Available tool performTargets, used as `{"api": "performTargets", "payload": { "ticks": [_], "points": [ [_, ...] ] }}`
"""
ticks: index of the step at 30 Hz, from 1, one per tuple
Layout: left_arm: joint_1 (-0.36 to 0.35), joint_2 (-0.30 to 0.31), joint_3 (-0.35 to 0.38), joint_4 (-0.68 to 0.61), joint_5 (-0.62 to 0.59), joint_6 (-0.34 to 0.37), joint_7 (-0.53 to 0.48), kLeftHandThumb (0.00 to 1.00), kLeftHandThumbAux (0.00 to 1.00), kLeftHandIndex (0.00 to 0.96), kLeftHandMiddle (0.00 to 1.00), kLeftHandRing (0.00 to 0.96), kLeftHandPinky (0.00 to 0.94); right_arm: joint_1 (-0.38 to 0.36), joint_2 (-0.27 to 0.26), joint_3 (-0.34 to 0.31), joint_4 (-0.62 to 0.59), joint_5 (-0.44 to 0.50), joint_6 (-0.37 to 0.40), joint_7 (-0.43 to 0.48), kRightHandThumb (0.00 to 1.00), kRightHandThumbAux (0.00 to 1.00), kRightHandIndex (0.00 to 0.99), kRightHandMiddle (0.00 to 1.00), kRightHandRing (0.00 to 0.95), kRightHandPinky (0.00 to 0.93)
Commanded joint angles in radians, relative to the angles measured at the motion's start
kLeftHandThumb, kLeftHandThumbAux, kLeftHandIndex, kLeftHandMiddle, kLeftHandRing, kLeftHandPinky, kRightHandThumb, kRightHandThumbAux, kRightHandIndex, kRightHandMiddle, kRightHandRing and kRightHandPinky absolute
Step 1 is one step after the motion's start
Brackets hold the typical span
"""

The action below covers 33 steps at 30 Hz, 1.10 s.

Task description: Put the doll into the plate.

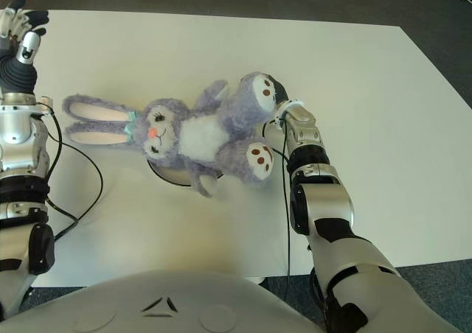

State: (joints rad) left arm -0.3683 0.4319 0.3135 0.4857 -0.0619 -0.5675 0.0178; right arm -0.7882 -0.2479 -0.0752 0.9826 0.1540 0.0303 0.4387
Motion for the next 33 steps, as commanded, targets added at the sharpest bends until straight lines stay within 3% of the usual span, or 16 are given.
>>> {"api": "performTargets", "payload": {
  "ticks": [1,9,18,27,33],
  "points": [
    [0.060,-0.056,0.041,-0.021,-0.053,0.028,0.030,0.000,0.394,0.345,0.511,0.526,0.539,0.082,0.016,0.006,0.056,-0.020,0.048,-0.001,0.691,0.727,0.439,0.812,0.798,0.785],
    [0.076,-0.179,0.054,0.029,-0.112,-0.008,0.052,0.000,0.582,0.520,0.675,0.678,0.659,0.107,0.018,-0.013,0.037,-0.014,0.001,-0.023,0.689,0.728,0.438,0.821,0.807,0.793],
    [0.124,-0.258,0.042,-0.073,-0.104,0.061,0.088,0.000,0.713,0.608,0.748,0.749,0.729,0.140,0.035,-0.065,0.004,0.011,-0.063,-0.094,0.689,0.728,0.438,0.827,0.813,0.799],
    [0.161,-0.280,0.012,-0.142,-0.055,0.154,0.138,0.014,0.805,0.677,0.811,0.806,0.813,0.155,0.050,-0.115,-0.028,0.022,-0.108,-0.182,0.689,0.728,0.438,0.828,0.815,0.786],
    [0.185,-0.284,-0.009,-0.176,-0.030,0.218,0.145,0.152,0.839,0.696,0.822,0.817,0.804,0.158,0.044,-0.139,-0.039,0.027,-0.130,-0.223,0.691,0.727,0.439,0.828,0.815,0.789]
  ]
}}
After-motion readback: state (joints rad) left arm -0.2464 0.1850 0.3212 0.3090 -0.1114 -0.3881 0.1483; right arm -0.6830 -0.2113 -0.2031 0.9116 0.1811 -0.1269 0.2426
